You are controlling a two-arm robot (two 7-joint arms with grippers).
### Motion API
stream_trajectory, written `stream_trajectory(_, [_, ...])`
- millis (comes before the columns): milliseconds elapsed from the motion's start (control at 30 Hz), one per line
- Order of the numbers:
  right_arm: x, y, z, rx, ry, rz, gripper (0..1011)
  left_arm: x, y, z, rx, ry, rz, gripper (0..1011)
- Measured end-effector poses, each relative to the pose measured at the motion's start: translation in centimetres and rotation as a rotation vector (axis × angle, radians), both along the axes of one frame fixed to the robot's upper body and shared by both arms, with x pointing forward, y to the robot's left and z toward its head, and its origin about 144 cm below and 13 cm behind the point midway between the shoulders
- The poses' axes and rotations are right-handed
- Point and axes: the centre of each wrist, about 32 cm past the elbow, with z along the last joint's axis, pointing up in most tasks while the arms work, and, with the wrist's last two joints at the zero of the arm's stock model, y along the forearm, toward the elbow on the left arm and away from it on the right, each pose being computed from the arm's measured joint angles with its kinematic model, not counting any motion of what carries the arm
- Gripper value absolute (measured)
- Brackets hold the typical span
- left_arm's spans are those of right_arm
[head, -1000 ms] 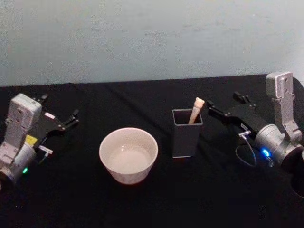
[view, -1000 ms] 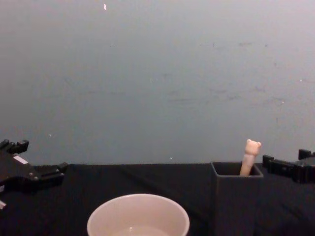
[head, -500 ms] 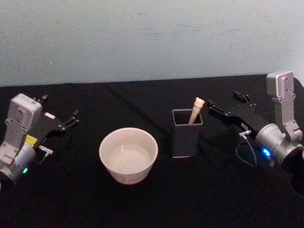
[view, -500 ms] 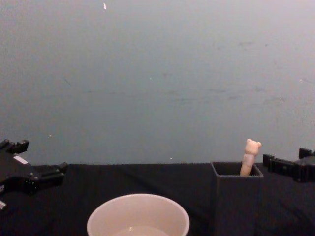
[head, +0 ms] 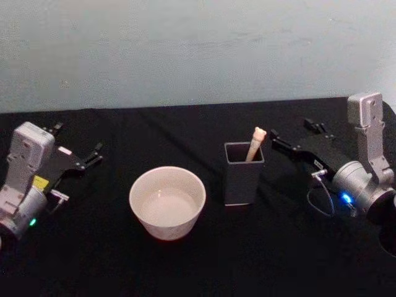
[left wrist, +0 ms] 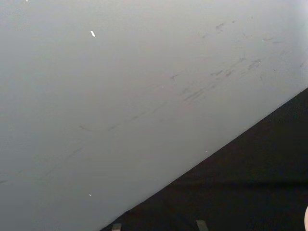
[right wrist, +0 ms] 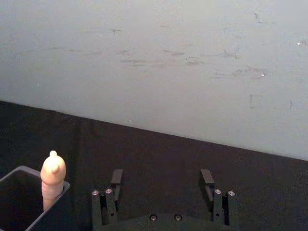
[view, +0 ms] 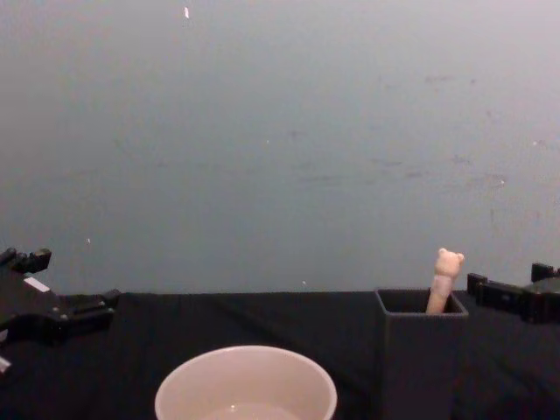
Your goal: Pick up the stirring spoon with one hand, stir inside the cup, then place it back in its original position.
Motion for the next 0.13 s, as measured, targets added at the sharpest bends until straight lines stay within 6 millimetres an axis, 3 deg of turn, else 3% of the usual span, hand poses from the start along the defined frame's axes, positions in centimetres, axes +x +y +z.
stream_trajectory(133, [0.00, 0.00, 0.00, 0.000, 0.000, 0.000, 1000, 0.00, 0.00, 0.00, 0.000, 0.000, 0.000, 1001])
